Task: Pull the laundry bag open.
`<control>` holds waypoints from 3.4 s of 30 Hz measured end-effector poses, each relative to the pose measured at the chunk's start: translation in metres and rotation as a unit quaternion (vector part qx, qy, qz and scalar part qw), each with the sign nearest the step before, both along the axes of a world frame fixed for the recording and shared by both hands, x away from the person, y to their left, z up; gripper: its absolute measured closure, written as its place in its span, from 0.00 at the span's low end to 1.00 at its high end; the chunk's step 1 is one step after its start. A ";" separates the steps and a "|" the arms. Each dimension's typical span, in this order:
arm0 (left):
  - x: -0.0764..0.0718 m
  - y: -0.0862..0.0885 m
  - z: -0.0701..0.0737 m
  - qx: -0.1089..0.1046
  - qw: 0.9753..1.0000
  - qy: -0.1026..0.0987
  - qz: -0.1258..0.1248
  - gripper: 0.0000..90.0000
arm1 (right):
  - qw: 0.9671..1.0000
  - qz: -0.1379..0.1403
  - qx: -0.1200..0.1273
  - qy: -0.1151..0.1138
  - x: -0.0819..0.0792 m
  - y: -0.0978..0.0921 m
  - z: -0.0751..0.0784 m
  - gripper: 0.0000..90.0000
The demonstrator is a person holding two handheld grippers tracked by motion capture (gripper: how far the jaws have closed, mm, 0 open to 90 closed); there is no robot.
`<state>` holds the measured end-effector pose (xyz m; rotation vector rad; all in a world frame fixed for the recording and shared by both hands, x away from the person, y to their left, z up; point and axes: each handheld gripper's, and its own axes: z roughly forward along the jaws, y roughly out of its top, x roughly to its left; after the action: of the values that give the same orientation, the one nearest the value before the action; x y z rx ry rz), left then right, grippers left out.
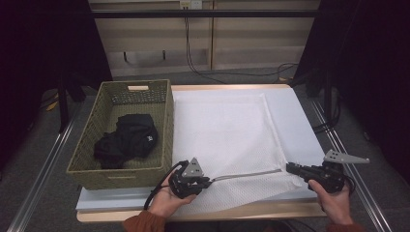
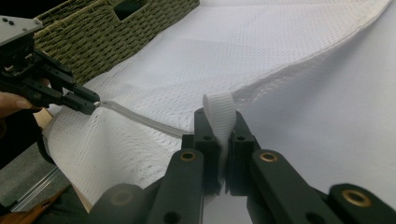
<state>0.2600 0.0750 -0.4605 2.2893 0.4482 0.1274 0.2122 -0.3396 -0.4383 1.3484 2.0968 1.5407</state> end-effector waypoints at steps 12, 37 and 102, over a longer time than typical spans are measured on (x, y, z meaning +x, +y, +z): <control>-0.004 0.003 -0.002 0.002 1.000 0.001 0.001 0.91 | 1.000 0.001 -0.004 -0.003 -0.002 0.001 0.000 0.95; -0.007 0.026 -0.001 0.010 1.000 -0.005 0.020 0.91 | 1.000 -0.003 0.005 -0.003 -0.002 -0.002 0.001 0.96; -0.015 0.071 0.007 0.008 0.998 -0.017 0.060 0.91 | 1.000 -0.010 0.005 0.003 -0.001 -0.005 0.000 0.96</control>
<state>0.2452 0.1457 -0.4538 2.2730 0.5696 0.2296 0.2107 -0.3442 -0.4383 1.3749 2.0744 1.5444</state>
